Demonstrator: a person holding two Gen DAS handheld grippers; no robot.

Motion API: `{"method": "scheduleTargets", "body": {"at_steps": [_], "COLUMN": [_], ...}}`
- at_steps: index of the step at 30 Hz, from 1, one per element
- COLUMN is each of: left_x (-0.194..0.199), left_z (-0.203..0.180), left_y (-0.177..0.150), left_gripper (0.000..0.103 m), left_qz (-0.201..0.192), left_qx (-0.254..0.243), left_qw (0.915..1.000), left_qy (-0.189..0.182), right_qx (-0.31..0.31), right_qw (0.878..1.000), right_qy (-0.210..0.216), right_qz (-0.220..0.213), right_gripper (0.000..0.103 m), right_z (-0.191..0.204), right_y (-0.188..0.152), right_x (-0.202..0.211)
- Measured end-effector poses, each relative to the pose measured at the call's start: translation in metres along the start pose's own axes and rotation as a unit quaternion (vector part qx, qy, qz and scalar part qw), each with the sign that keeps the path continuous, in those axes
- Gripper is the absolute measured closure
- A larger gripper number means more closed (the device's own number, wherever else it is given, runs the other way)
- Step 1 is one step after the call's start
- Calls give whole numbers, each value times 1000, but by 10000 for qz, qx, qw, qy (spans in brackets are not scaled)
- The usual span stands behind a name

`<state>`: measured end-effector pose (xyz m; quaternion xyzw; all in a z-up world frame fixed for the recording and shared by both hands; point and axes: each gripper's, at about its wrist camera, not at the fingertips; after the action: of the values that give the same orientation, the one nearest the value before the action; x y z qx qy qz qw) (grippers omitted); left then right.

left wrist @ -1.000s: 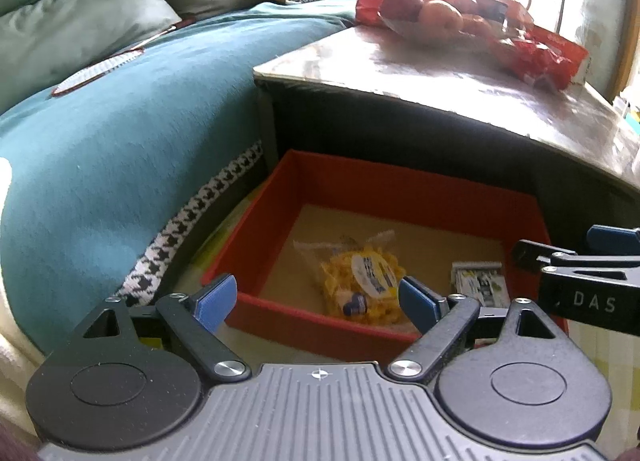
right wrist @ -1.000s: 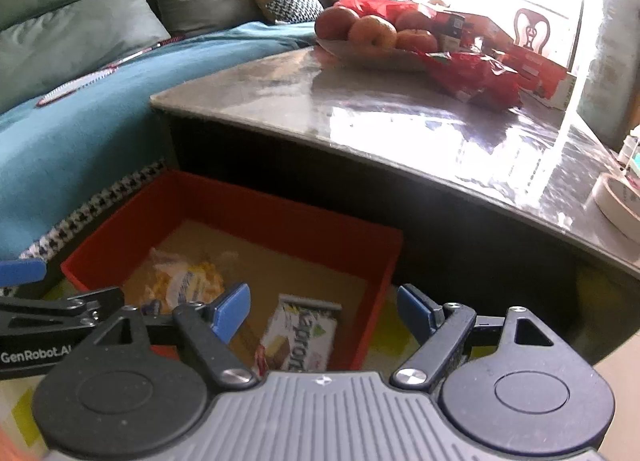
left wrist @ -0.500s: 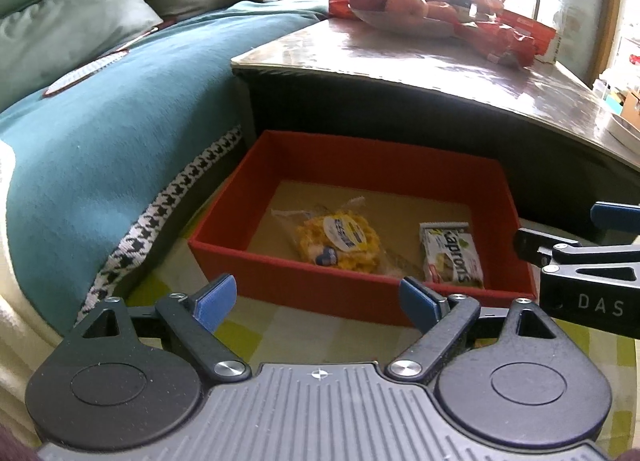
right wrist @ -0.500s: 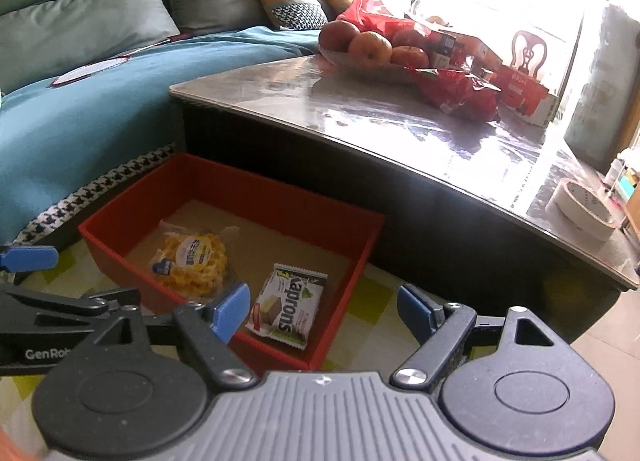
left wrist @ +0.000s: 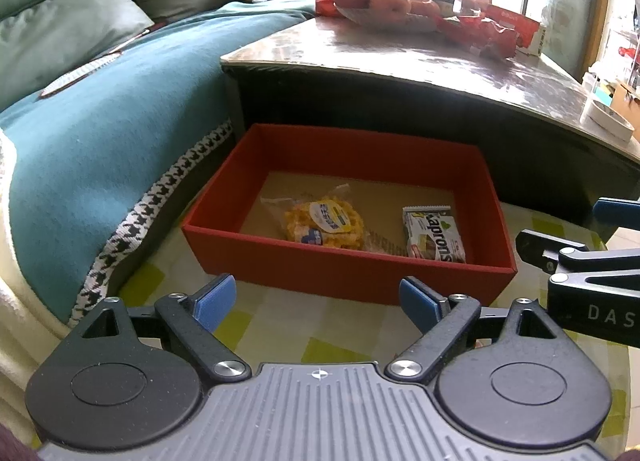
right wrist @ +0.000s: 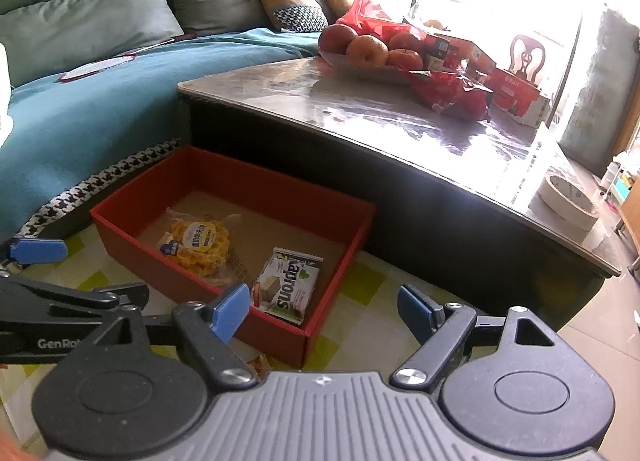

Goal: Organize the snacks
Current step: 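Withdraw both tools from the red box back toward the snack pile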

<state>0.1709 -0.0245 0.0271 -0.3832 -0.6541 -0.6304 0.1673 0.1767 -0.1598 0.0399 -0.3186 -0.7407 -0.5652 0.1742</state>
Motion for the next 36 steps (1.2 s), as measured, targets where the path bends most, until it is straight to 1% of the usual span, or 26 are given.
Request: {"method": "scheduleTargets", "body": {"at_steps": [16, 36], "left_x": [8, 15], "left_z": [-8, -12], "left_y": [-14, -27], "left_gripper": [10, 10], "left_qz": [70, 127], "left_qx": [-93, -160], "left_qw": [9999, 9998], "left_qy": [-62, -50], "right_qx": [138, 265], "right_qw": [9999, 9996], "right_qy": [11, 36], "right_qz": [11, 24], "right_gripper": [20, 20], "right_z": [-1, 1], "right_y": [-12, -23], "right_x": [12, 25]}}
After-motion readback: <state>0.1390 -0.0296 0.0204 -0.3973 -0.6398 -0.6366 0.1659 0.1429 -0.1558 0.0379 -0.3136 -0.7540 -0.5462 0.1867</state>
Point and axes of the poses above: each gripper's, at about its wrist camera, not at the fingertips, and x roughly against the way its jaws point, z to its left, y to its top, and after that the axes turned 15 degrees about -y, right-handed
